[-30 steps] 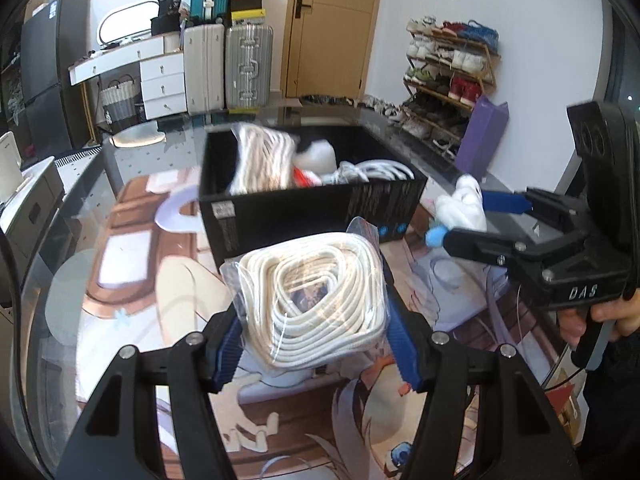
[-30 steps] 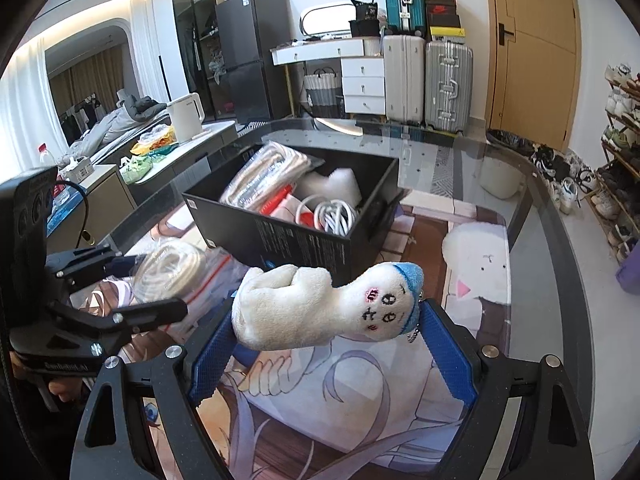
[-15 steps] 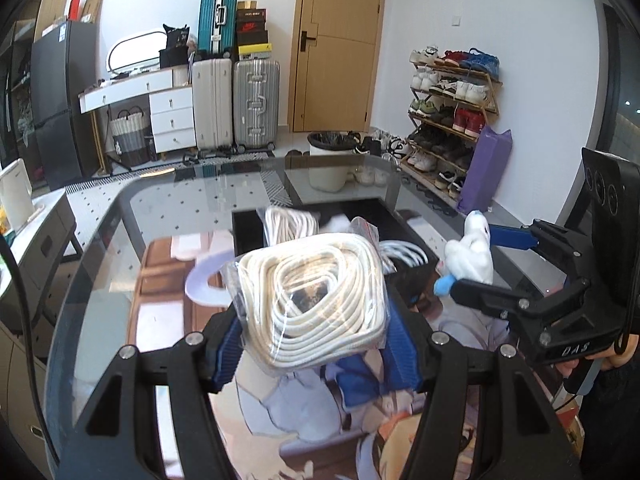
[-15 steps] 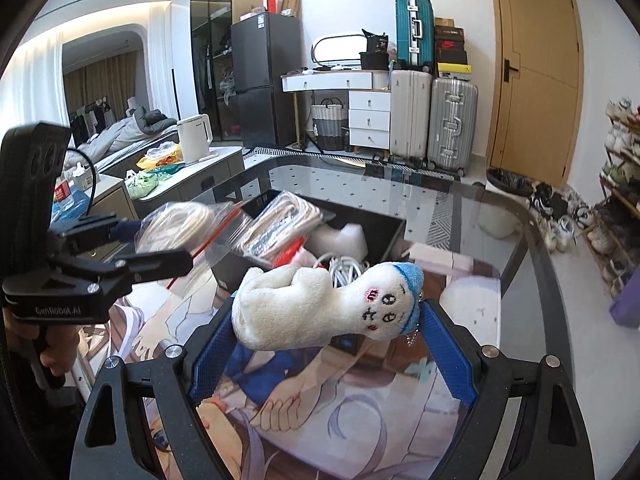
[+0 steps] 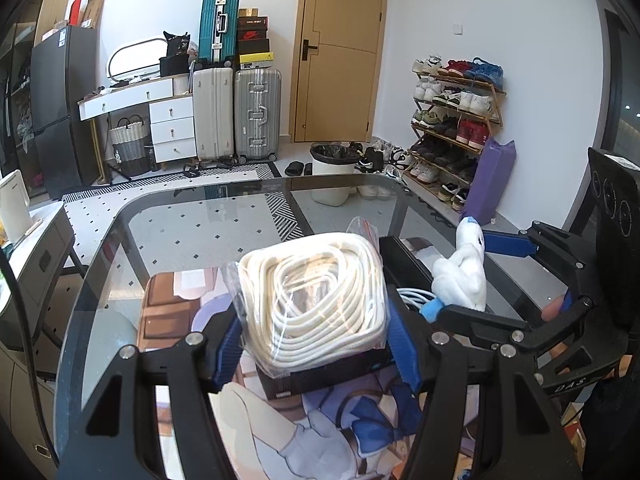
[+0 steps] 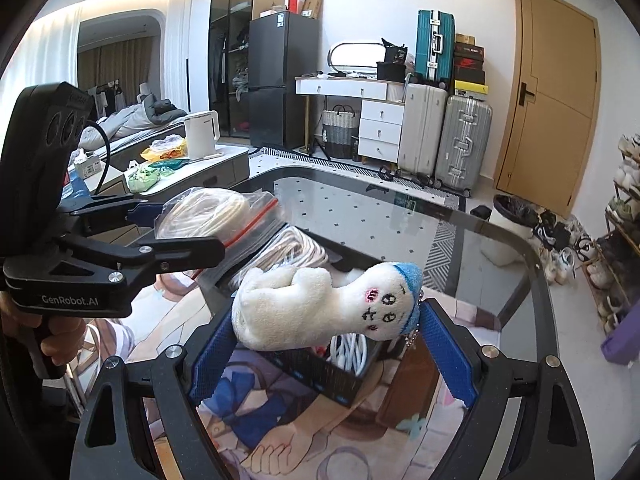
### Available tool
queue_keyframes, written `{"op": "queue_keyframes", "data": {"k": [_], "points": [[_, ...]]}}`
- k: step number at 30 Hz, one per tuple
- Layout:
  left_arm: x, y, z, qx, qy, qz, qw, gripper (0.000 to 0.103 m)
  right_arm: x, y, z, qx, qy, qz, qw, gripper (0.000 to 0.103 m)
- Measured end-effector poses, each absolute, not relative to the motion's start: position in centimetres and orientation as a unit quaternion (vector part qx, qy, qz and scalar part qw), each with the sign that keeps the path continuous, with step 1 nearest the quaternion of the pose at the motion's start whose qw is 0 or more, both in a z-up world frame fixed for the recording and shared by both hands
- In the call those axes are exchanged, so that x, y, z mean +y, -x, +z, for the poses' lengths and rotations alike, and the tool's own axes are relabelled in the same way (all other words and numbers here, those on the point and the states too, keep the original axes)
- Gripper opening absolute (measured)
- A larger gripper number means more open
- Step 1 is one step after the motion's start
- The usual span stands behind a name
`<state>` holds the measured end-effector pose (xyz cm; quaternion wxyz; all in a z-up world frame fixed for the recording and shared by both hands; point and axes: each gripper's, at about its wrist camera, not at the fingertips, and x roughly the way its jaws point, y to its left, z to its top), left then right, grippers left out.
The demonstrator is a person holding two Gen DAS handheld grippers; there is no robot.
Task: Organize soft objects
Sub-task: 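Carry the bagged coil with the left tool while the right tool carries the doll to the box, then open the left tool over the box while the right tool releases the doll inside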
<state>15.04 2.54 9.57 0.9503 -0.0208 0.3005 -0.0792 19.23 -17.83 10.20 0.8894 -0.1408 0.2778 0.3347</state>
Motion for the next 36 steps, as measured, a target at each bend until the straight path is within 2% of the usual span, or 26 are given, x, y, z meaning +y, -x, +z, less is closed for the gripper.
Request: {"op": "queue_keyframes", "data": {"k": [36], "points": [[2.3, -21.3, 5.6, 0.346, 0.008, -0.089, 0.934, 0.062, -13.0, -26.7, 5.4, 0.321, 0.222, 0.340, 0.856, 0.089]]}}
